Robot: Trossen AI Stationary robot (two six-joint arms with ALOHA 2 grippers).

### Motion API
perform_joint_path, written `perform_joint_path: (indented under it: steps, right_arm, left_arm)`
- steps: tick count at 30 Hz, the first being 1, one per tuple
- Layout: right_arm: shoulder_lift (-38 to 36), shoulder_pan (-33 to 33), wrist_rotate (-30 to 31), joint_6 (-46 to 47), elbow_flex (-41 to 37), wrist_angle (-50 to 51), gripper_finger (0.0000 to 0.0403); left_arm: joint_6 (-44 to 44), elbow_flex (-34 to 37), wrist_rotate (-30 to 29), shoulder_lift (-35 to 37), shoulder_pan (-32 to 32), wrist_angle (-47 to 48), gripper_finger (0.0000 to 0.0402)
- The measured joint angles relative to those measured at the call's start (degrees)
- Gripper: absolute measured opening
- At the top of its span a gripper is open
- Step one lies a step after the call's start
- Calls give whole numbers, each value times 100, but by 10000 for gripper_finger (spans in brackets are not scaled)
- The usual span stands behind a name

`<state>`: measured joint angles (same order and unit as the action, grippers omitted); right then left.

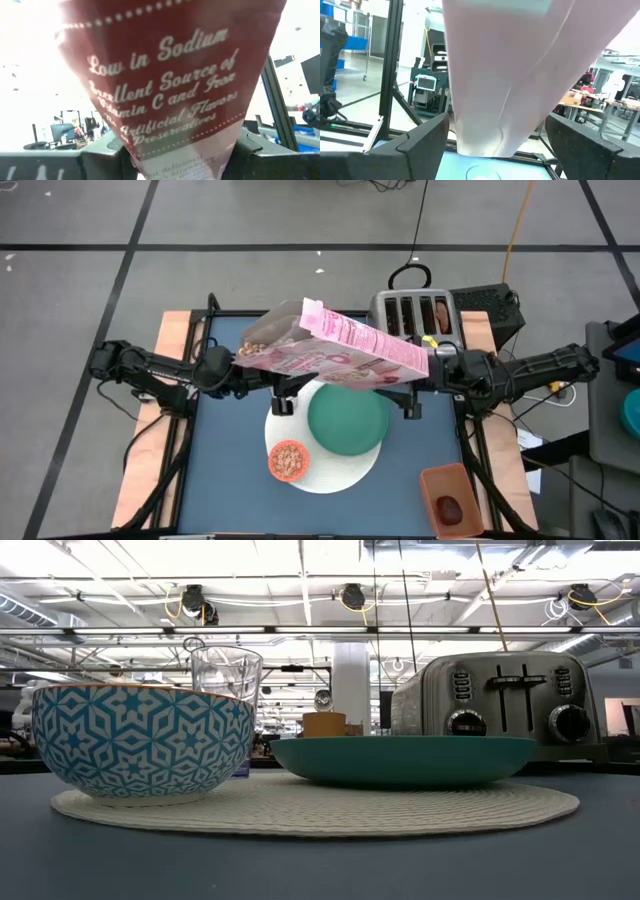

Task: Arrange a breakfast setting
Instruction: Pour the cereal into the orange patterned bowl

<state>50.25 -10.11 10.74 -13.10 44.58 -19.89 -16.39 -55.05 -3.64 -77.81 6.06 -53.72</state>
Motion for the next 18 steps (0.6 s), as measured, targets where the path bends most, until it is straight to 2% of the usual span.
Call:
perform_joint_path:
  steps: [8,18]
  right_arm:
    - [-124,0,-21,80,4,427,322]
    - [-124,0,-26,190,4,425,322]
  left_arm:
    - [-43,0,-7,191,-105,-6,194]
    - [-45,2,-39,333,-172,275,190]
